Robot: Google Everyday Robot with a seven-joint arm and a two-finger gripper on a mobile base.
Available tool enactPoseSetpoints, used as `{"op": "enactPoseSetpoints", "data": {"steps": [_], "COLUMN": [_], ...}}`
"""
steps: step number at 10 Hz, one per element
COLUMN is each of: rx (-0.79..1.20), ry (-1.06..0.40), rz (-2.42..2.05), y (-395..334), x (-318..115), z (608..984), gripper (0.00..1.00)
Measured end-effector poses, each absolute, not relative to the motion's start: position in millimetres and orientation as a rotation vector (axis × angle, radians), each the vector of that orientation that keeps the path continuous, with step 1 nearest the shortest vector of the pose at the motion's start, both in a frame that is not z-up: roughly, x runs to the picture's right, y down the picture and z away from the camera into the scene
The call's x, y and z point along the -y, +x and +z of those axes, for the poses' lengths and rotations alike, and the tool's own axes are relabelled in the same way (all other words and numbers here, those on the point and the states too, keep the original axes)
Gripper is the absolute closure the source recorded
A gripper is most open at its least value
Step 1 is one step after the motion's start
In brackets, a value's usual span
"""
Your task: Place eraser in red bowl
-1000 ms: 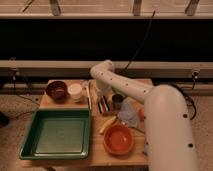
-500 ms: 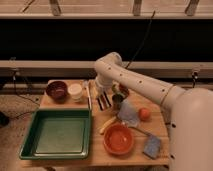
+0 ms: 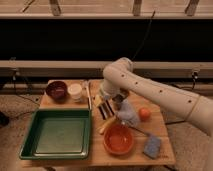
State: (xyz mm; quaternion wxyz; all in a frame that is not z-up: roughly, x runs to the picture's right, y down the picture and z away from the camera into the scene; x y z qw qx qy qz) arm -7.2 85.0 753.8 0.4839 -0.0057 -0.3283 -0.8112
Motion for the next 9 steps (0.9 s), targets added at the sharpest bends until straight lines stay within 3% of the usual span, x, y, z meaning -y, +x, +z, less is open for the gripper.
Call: {"op": "enactPoseSetpoints", "data": {"steps": [5,9], "rx": [0.797,0.811], "ry": [0.037,0.033], "rz": [-1.952,-1.996], "y": [49.4,58.6], "x": [-134.1,-179.6], "z": [741.4,752.2], "gripper": [0.96,0.55]}}
